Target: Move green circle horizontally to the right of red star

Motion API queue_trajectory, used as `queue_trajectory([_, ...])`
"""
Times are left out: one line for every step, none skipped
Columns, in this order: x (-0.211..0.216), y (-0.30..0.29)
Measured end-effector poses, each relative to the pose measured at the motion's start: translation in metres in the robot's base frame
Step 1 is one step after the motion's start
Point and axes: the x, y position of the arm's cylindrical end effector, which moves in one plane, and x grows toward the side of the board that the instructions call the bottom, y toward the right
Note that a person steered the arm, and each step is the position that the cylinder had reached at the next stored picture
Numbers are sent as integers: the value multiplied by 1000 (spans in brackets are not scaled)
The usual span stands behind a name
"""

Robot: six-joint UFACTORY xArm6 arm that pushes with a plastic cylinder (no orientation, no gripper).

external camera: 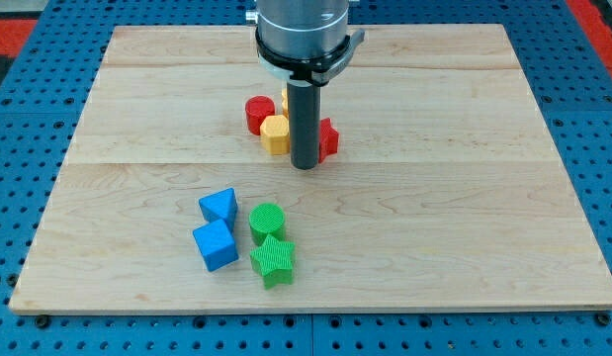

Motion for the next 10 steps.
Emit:
queue_trajectory([9,0])
queue_trajectory([36,-12])
queue_trajectory([61,-4])
queue_trajectory([66,31])
queue_trajectory([111,80])
queue_trajectory([173,60])
queue_trajectory([170,-6])
queue_trajectory([162,-75])
queue_trajectory([132,-66])
queue_trajectory([105,-48])
